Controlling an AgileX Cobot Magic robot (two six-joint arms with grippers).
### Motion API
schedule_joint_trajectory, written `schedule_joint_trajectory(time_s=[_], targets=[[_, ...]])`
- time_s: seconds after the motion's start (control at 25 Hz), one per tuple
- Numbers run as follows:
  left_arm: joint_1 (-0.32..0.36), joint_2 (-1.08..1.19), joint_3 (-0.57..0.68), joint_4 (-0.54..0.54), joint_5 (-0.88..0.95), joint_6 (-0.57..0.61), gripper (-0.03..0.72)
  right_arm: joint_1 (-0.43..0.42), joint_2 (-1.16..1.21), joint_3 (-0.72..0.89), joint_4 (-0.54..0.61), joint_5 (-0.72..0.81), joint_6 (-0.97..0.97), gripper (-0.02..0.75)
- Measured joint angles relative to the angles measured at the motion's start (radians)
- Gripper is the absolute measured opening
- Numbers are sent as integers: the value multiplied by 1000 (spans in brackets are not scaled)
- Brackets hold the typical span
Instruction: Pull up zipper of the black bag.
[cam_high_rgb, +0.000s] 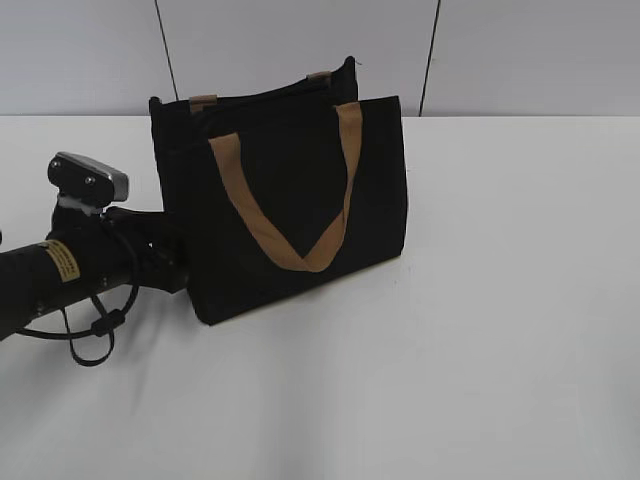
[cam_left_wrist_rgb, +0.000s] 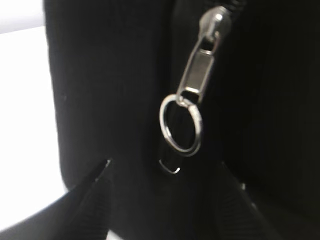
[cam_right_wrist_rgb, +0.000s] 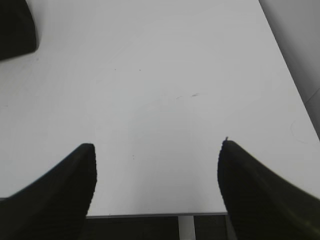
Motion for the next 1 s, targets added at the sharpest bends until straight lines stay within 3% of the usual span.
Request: schedule_joint_trajectory(time_s=[0.32, 0.52, 1.0], targets=[[0, 56, -47, 12, -44, -1, 268, 0, 0, 0, 0, 0, 0, 574], [0, 57, -52, -5, 9, -2, 48, 0, 0, 0, 1, 0, 0, 574], [2, -305, -52, -124, 319, 78, 28, 0, 0, 0, 1, 0, 0, 574]])
